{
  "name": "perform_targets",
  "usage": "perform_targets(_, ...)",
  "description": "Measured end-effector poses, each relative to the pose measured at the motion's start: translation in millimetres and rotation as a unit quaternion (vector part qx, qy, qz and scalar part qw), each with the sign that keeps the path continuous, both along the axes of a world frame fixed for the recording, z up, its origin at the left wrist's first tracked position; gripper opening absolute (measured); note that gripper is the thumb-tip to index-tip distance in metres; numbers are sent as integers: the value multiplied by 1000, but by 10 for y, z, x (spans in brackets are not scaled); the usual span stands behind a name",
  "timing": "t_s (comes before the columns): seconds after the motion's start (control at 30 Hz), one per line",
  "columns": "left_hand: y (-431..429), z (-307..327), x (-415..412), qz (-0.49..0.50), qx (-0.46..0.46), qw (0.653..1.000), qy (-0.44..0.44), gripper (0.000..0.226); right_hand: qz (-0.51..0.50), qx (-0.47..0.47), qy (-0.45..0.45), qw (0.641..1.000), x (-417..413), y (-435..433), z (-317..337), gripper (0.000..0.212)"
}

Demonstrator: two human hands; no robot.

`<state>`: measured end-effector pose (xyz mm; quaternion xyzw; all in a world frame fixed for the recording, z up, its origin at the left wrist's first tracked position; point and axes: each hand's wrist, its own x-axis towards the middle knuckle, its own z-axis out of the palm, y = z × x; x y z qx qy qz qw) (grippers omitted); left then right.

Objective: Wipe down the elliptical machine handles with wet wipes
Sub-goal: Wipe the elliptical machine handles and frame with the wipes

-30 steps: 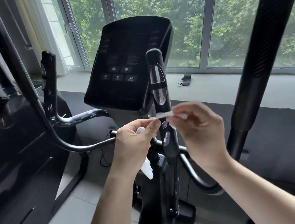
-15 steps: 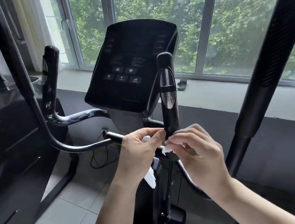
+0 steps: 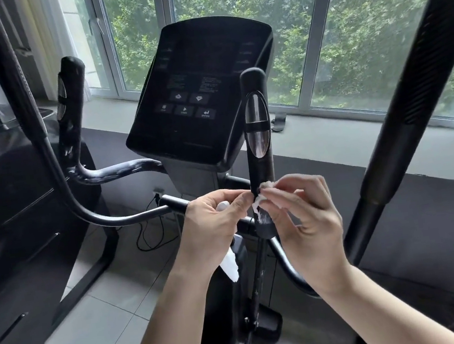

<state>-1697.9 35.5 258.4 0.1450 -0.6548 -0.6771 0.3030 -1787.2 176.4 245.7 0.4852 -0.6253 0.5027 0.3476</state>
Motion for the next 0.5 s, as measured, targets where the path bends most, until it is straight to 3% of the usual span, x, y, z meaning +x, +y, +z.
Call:
perform_targets(0.13,11,9,13,8,-3,1000,-8,18,-4,12,35,999,86,23,-27,28)
perform_targets(0.37,34,6,60,5,-14,1000,-11,20,16,83,31,996,55,224,-493,14)
perform_targets(0.5,70,-15,94,21,-17,999,-21,17,24,75,29,997,47,163,-378,13)
